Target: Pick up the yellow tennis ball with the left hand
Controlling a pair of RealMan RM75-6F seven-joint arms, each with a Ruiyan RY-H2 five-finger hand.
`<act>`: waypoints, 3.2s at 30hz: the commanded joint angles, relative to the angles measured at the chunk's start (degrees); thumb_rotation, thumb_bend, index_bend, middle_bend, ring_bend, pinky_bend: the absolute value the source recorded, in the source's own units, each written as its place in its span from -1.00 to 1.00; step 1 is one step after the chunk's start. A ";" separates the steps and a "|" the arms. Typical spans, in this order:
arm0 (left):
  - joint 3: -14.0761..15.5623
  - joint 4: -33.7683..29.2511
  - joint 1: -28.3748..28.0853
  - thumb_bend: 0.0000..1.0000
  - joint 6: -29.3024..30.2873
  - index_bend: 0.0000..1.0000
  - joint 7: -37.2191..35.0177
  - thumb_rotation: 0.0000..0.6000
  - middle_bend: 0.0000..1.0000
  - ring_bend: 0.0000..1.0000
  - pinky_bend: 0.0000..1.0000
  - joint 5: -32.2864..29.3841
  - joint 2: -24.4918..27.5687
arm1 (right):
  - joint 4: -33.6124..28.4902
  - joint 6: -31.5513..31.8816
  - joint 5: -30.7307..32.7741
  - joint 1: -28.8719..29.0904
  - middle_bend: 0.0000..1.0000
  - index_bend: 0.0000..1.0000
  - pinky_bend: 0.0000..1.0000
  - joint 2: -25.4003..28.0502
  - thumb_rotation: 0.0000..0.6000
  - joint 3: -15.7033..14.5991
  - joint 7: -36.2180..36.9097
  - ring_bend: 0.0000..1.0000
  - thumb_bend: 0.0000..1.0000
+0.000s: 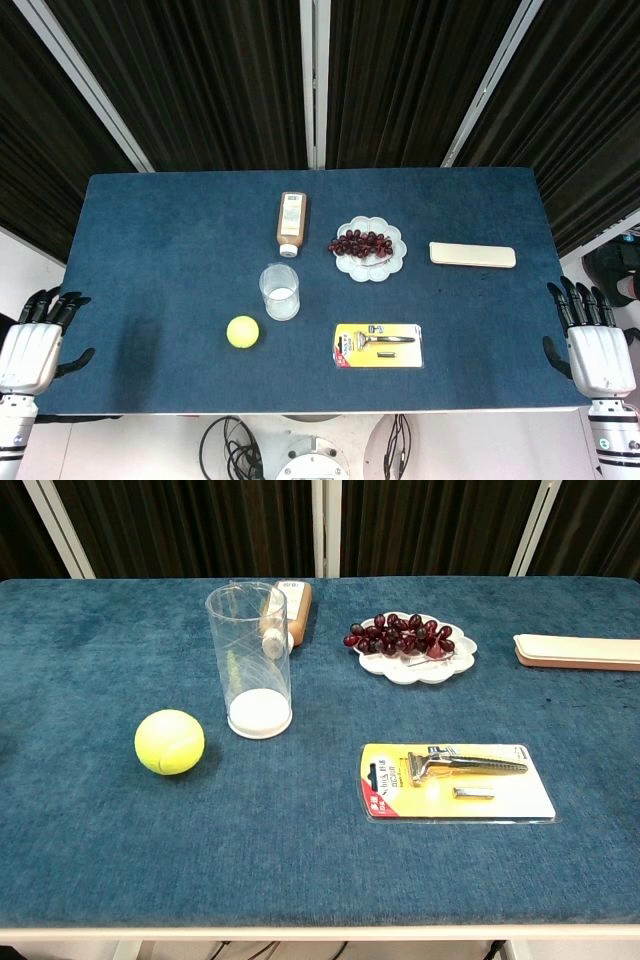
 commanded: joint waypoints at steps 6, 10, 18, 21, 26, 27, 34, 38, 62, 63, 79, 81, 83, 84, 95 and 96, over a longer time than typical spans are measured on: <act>0.25 -0.15 -0.14 -0.64 0.27 -0.58 0.50 1.00 -0.70 -0.88 -0.81 1.01 -0.20 | 0.10 0.55 -0.24 -0.15 -1.00 -1.00 -1.00 0.08 1.00 0.20 -0.01 -1.00 -0.36; 0.90 -0.83 -0.54 -0.64 -0.58 -0.58 0.44 1.00 -0.70 -0.88 -0.81 2.00 -0.31 | -0.02 0.74 -0.13 -0.23 -1.00 -1.00 -1.00 0.25 1.00 0.34 0.28 -1.00 -0.36; 2.07 -4.56 -6.47 -0.64 -8.62 -0.59 -0.84 1.00 -0.70 -0.88 -0.77 7.01 -2.01 | 0.07 0.88 0.05 0.22 -1.00 -1.00 -1.00 -0.01 1.00 1.00 -1.59 -1.00 -0.35; 2.06 -4.86 -9.40 -0.65 -12.59 -0.59 -1.18 1.00 -0.69 -0.88 -0.74 8.03 -4.72 | -0.08 1.43 -0.30 0.01 -1.00 -1.00 -1.00 -0.20 1.00 0.91 -1.69 -1.00 -0.35; 1.80 -1.55 -12.99 -0.65 -17.37 -0.57 -1.57 1.00 -0.62 -0.80 -0.65 8.03 -11.97 | -0.50 2.23 -0.15 -0.48 -1.00 -1.00 -1.00 0.13 1.00 1.03 -1.27 -1.00 -0.35; 1.72 -0.68 -13.68 -0.65 -18.49 -0.57 -1.60 1.00 -0.62 -0.80 -0.65 7.51 -13.57 | -0.55 2.52 -0.24 -0.62 -1.00 -1.00 -1.00 0.26 1.00 1.05 -1.14 -1.00 -0.35; 0.66 6.29 -15.92 -0.65 -21.06 -0.57 -1.68 1.00 -0.62 -0.80 -0.65 4.54 -21.27 | -0.27 3.31 0.06 -1.20 -1.00 -1.00 -1.00 0.92 1.00 1.26 -0.33 -1.00 -0.35; 0.25 9.11 -16.74 -0.65 -21.36 -0.57 -3.24 1.00 -0.62 -0.80 -0.65 3.60 -24.28 | 0.14 2.96 0.49 -1.16 -1.00 -1.00 -1.00 0.93 1.00 1.38 0.20 -1.00 -0.35; -0.92 21.57 -20.90 -0.60 -18.57 -0.22 -8.85 1.00 -0.18 -0.24 0.12 3.93 -35.39 | 1.61 1.93 2.65 -1.30 -1.00 -1.00 -1.00 1.10 1.00 2.02 2.22 -1.00 -0.35; -0.97 22.11 -20.91 -0.60 -18.32 -0.20 -9.10 1.00 -0.16 -0.21 0.17 3.88 -35.74 | 1.60 1.93 2.70 -1.32 -1.00 -1.00 -1.00 1.15 1.00 2.04 2.28 -1.00 -0.35; -1.67 24.74 -21.22 -0.54 -10.71 0.02 -11.92 1.00 0.08 0.07 0.43 6.61 -36.45 | 0.99 2.17 2.94 -1.46 -1.00 -1.00 -1.00 1.82 1.00 2.33 2.36 -1.00 -0.35; -2.15 23.00 -21.06 -0.54 -9.41 0.02 -10.64 1.00 0.08 0.07 0.43 6.81 -34.53 | 0.88 2.20 2.86 -1.45 -1.00 -1.00 -1.00 1.93 1.00 2.35 2.35 -1.00 -0.35; -2.97 21.26 -20.99 -0.54 -8.49 0.03 -8.94 1.00 0.09 0.07 0.43 6.65 -32.45 | 0.83 2.20 2.76 -1.40 -1.00 -1.00 -1.00 2.00 1.00 2.37 2.32 -1.00 -0.35; -3.70 20.20 -21.01 -0.54 -7.77 0.03 -7.75 1.00 0.09 0.07 0.43 6.57 -31.04 | 0.81 2.16 2.71 -1.35 -1.00 -1.00 -1.00 2.01 1.00 2.38 2.34 -1.00 -0.35; -13.86 9.97 -25.05 -0.53 -8.39 0.06 -3.11 1.00 0.12 0.10 0.45 0.35 -23.66 | 0.76 2.15 2.06 -1.12 -1.00 -1.00 -1.00 1.57 1.00 2.22 2.13 -1.00 -0.35; -14.67 8.96 -25.59 -0.53 -9.19 0.06 -3.49 1.00 0.12 0.10 0.45 -0.73 -23.40 | 0.71 2.21 1.97 -1.15 -1.00 -1.00 -1.00 1.62 1.00 2.18 2.01 -1.00 -0.35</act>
